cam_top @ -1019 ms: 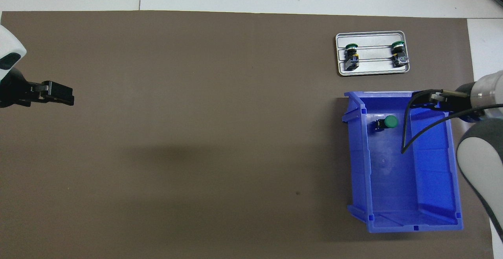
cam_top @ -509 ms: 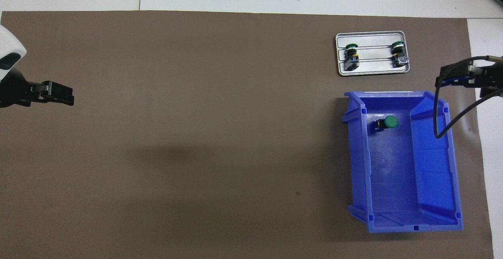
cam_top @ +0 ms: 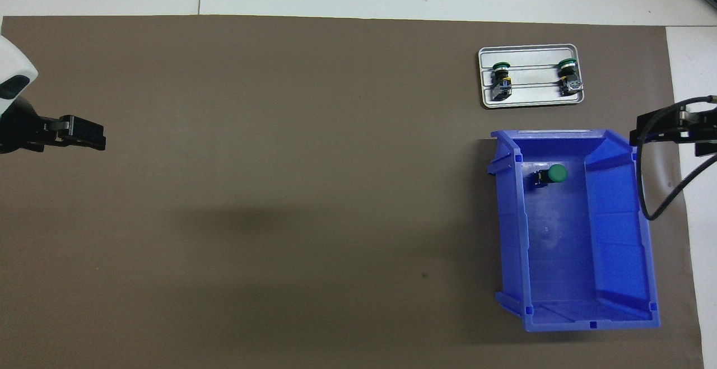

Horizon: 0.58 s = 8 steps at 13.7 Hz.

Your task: Place and press button with both arms

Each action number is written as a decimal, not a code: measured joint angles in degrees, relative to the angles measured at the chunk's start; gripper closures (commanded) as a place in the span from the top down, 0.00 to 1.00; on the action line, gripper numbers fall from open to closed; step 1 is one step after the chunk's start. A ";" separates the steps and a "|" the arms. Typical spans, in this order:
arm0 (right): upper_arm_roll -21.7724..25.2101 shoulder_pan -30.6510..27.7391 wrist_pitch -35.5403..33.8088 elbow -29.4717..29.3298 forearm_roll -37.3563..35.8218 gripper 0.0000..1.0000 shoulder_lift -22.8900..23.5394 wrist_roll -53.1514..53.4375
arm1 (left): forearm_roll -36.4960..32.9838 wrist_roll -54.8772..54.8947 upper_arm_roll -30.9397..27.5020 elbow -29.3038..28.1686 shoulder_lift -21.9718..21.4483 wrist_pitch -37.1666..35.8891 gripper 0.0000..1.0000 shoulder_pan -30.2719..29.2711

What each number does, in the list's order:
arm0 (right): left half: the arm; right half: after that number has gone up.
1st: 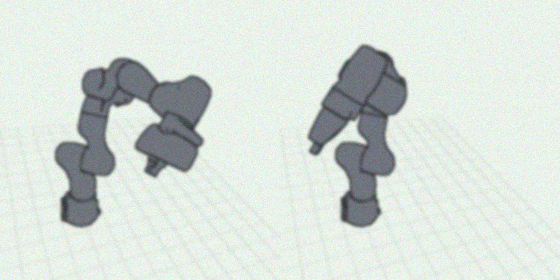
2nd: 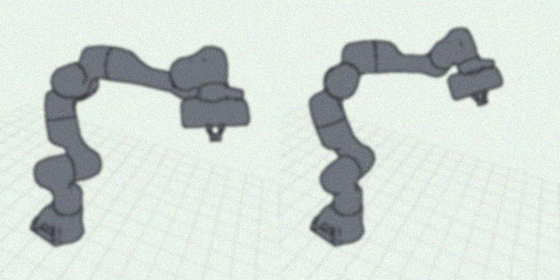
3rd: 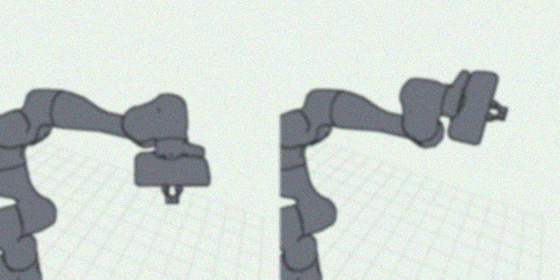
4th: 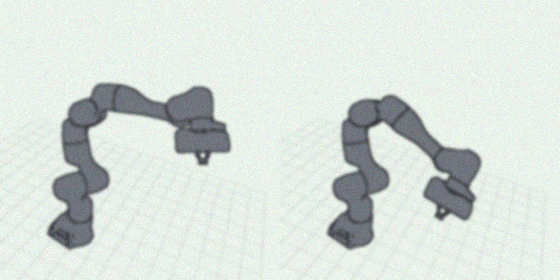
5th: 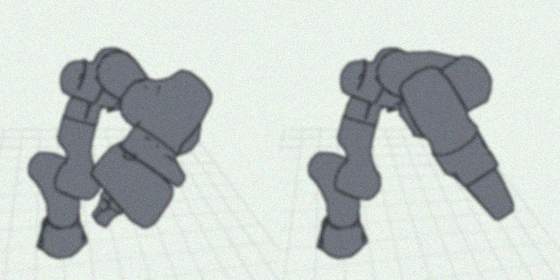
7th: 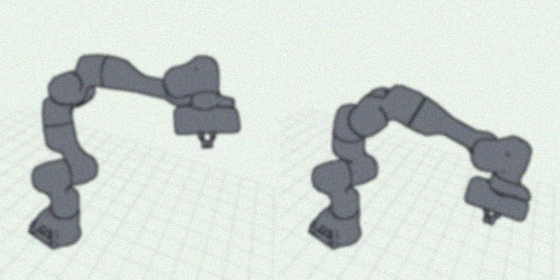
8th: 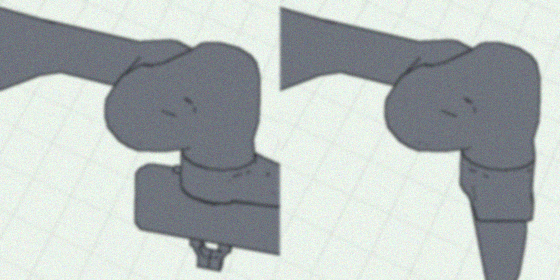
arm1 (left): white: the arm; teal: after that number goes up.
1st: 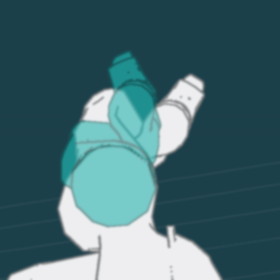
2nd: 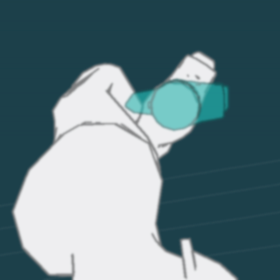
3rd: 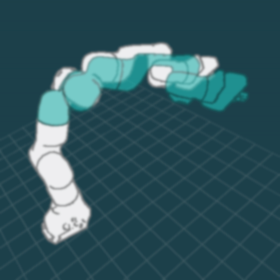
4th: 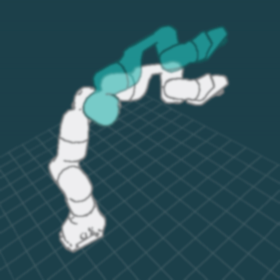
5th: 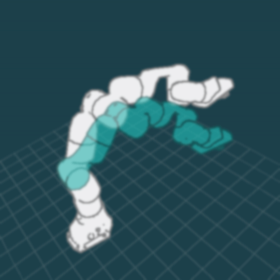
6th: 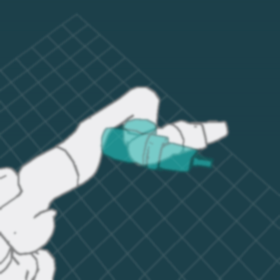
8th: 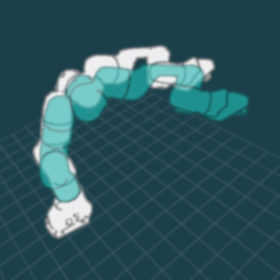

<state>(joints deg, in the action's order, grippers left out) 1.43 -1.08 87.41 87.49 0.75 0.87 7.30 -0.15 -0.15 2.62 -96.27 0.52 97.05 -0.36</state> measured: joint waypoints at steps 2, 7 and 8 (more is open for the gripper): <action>-0.04 0.01 -0.38 0.93 -0.01 1.00 -0.75 -0.47 | 0.00 0.00 0.00 0.00 0.00 0.00 1.00 0.00; -0.10 0.03 1.37 4.27 -0.07 1.00 -3.51 -2.34 | 0.00 0.00 0.00 0.00 0.00 0.00 1.00 0.00; -0.12 0.04 1.54 4.37 -0.07 1.00 -3.54 -2.36 | 0.00 0.00 0.00 0.00 0.00 0.00 1.00 0.00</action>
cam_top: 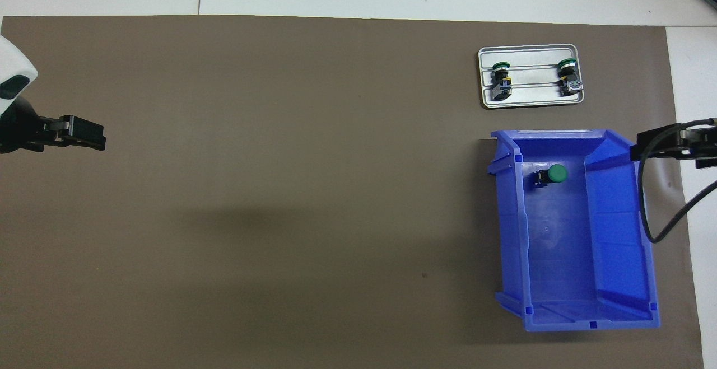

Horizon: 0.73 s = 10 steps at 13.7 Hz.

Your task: Place and press button with both arms

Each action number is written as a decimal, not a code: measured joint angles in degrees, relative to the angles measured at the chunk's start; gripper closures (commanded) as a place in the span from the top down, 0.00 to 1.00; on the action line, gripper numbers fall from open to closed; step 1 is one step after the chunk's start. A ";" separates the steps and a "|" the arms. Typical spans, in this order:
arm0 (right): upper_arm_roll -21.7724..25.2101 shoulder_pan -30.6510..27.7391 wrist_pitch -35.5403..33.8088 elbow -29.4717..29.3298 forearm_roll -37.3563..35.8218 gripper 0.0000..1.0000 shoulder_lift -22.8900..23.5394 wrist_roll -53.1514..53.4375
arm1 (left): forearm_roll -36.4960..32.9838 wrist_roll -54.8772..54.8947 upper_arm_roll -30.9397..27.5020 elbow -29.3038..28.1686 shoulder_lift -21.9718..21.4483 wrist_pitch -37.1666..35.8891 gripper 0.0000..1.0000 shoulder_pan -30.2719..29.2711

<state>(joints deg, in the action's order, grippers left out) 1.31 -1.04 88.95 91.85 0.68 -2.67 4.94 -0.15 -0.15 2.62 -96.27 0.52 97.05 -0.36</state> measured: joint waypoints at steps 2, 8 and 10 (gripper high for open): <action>-0.08 0.10 0.14 0.19 0.00 1.00 0.00 -0.01 | 0.00 0.00 0.00 0.00 0.00 0.00 1.00 0.00; -0.60 0.54 0.81 1.08 -0.82 1.00 -0.04 -0.01 | 0.00 0.00 0.00 0.00 0.00 0.00 1.00 0.00; -0.66 1.24 0.90 1.12 -1.93 1.00 -0.08 -0.01 | 0.00 0.00 0.00 0.00 0.00 0.00 1.00 0.00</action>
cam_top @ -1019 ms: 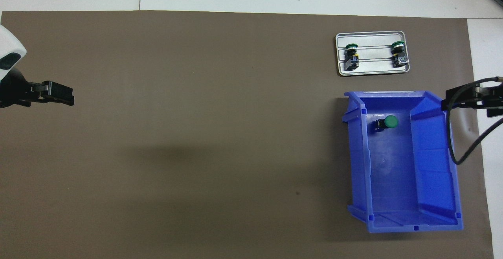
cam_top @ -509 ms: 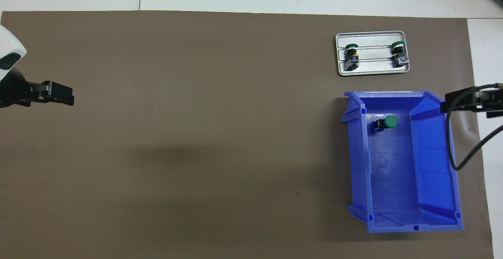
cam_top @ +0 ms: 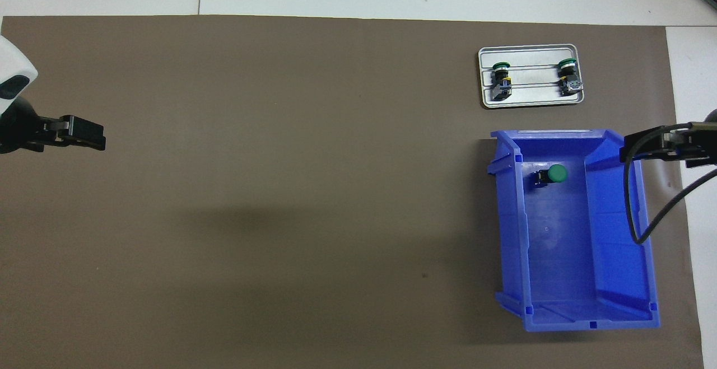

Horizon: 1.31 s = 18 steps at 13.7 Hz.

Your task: Place and press button with both arms

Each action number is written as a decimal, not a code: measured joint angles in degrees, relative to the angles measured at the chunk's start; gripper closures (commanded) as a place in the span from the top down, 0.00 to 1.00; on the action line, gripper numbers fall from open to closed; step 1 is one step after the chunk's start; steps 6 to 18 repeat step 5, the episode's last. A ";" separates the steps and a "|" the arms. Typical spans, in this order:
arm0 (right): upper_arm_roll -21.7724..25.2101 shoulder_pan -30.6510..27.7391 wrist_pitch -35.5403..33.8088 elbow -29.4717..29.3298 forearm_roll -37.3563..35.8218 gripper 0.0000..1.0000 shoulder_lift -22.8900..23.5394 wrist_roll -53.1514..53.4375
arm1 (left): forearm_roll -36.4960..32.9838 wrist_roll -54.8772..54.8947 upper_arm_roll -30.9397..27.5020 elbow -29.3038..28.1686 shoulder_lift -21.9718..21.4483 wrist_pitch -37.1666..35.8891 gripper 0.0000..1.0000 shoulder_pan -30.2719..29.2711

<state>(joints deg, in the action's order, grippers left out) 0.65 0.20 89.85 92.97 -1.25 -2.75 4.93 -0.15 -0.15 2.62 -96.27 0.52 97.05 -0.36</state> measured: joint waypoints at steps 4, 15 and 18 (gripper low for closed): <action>-0.04 0.27 0.03 0.05 -0.21 1.00 -0.11 0.11 | 0.00 0.00 0.00 0.00 0.00 0.00 1.00 0.00; -0.04 0.27 0.05 0.06 -0.21 1.00 -0.15 0.11 | 0.00 0.00 0.00 0.00 0.00 0.00 1.00 0.00; -0.04 0.27 0.05 0.06 -0.21 1.00 -0.15 0.11 | 0.00 0.00 0.00 0.00 0.00 0.00 1.00 0.00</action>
